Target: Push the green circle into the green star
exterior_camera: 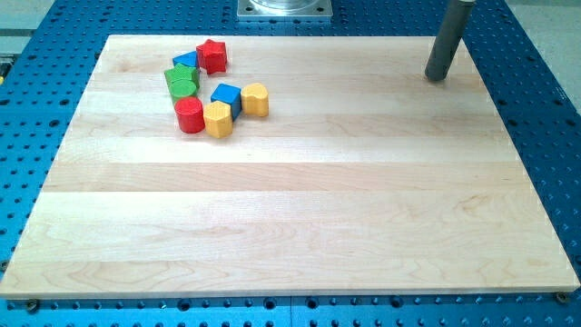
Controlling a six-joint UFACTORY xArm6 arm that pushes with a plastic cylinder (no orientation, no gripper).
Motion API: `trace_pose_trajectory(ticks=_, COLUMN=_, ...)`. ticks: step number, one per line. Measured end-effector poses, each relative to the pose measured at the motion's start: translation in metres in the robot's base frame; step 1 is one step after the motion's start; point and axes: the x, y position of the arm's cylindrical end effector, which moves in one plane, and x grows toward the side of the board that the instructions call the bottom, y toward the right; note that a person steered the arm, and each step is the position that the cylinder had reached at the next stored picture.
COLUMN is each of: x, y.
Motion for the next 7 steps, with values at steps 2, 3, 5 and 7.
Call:
trace_pose_trajectory(ticks=2, x=0.001, y=0.006)
trace_pose_trajectory(ticks=3, x=0.002, y=0.008)
trace_pose_trajectory(ticks=5, x=-0.003, y=0.005)
trace_pose_trajectory(ticks=7, x=-0.024, y=-0.08)
